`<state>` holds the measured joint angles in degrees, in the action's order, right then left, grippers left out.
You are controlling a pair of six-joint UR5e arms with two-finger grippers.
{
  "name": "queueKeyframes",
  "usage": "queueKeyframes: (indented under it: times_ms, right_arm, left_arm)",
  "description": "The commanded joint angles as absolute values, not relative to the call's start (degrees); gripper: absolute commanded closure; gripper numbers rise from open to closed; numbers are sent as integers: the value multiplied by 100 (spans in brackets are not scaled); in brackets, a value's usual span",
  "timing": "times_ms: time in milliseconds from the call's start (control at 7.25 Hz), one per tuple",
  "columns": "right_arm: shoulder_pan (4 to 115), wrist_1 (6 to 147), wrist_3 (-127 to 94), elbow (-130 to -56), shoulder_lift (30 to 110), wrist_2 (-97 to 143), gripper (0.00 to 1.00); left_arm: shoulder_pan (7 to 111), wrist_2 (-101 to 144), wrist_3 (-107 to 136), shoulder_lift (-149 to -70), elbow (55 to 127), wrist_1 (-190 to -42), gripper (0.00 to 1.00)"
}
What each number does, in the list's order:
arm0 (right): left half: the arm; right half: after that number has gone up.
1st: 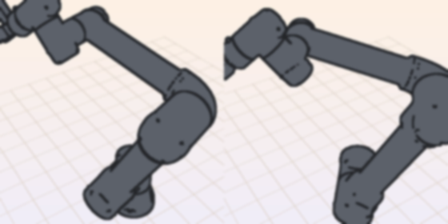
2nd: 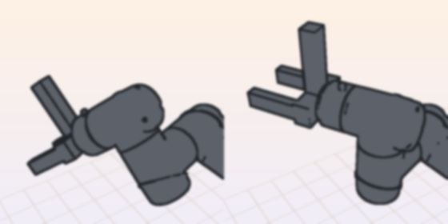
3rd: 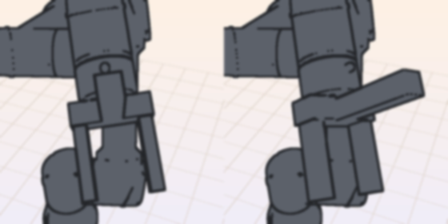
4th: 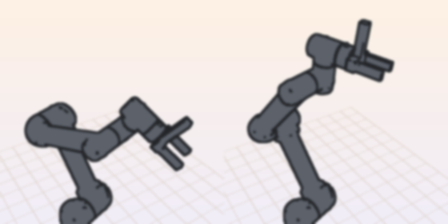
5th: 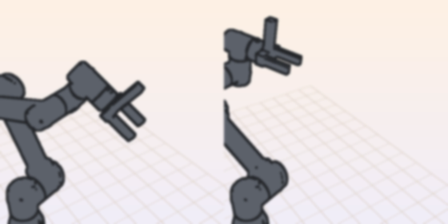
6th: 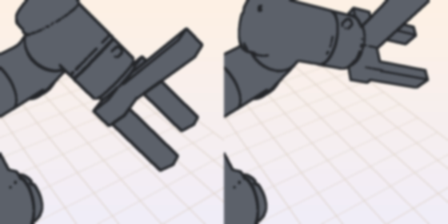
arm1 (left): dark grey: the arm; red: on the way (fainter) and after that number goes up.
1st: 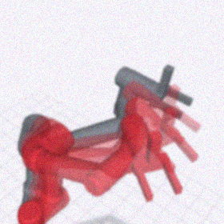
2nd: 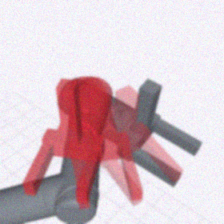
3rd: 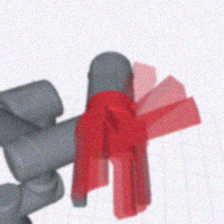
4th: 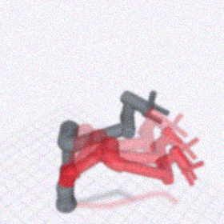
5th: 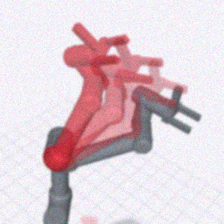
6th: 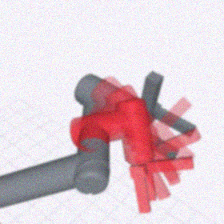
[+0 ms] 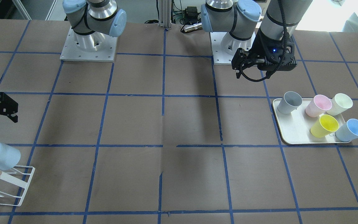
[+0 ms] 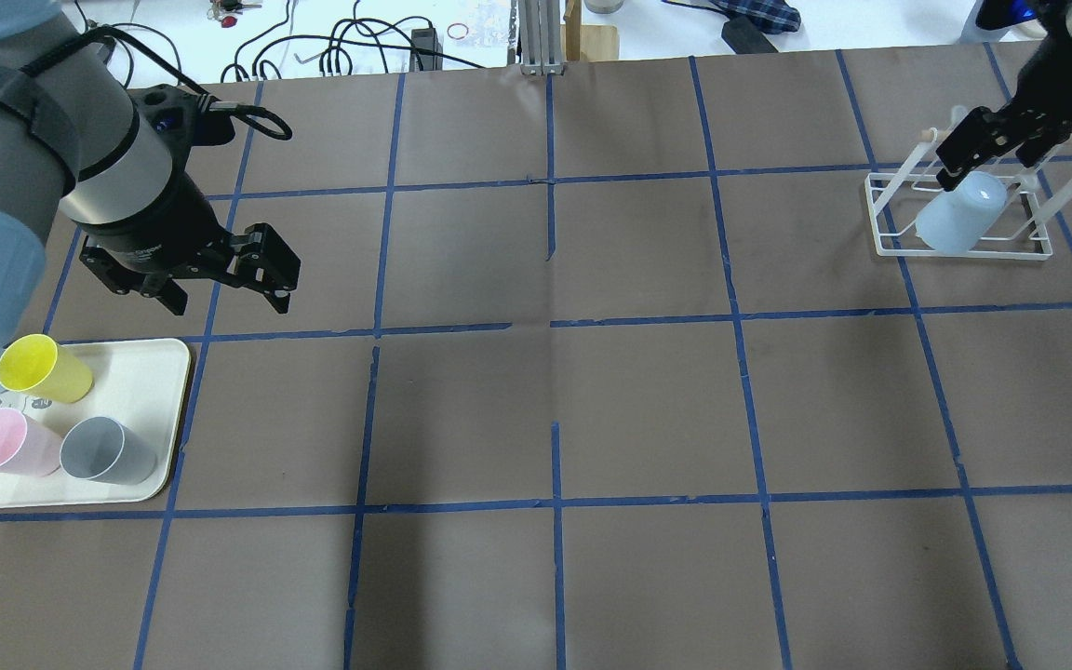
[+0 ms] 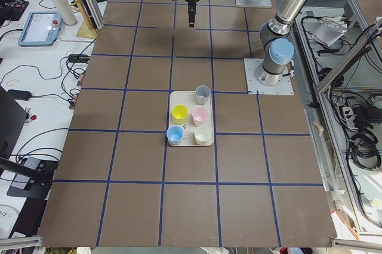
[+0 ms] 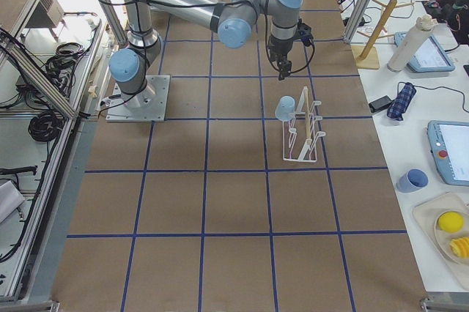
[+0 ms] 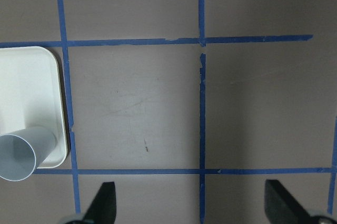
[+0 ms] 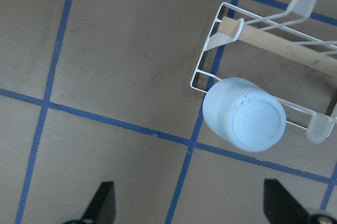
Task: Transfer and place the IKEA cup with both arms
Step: 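Grasp the light-blue cup on the rack with the right gripper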
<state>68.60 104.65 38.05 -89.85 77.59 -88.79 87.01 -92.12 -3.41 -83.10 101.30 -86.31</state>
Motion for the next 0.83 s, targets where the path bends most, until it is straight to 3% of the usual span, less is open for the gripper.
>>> queueKeyframes:
  times_ms: [0, 690]
  right_arm:
    - [6733, 10775, 3964, -8991, 7384, -8886, 0]
    - [6662, 11250, 3973, -8991, 6909, -8903, 0]
  left_arm:
    - [8692, -9289, -351, -8262, 10134, -8640, 0]
    - [8692, -9237, -238, -8279, 10020, -8473, 0]
